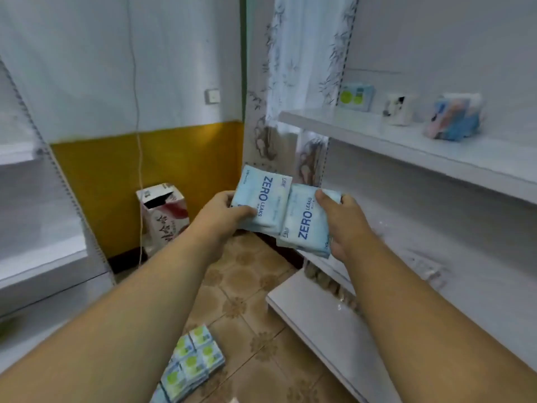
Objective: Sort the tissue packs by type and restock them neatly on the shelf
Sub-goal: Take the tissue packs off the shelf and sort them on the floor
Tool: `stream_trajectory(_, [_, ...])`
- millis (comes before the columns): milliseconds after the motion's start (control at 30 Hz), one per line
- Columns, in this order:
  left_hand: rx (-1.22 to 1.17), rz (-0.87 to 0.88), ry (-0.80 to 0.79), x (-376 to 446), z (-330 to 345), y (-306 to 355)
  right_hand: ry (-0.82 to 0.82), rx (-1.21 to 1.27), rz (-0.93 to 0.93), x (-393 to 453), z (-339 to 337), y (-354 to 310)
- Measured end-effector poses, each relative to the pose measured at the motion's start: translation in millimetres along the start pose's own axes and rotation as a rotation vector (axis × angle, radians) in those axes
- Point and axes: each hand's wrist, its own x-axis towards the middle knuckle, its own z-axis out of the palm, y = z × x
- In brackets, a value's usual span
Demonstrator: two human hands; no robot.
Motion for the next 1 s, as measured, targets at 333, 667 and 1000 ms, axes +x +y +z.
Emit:
stream_trajectory(333, [-0.001,-0.225,0.307,-2,-134,-115,-0.256,-0.191,0.198,28,129,136])
stream_trajectory(667, [-0.11,-0.373,0.681,61,-163,-208,-0.72,-0.342,0.686,136,209,248])
stream_trajectory(1000, [-0.234,-0.529,0.937,95,-289,-352,-0.664,-0.519,0.5,134,327,420])
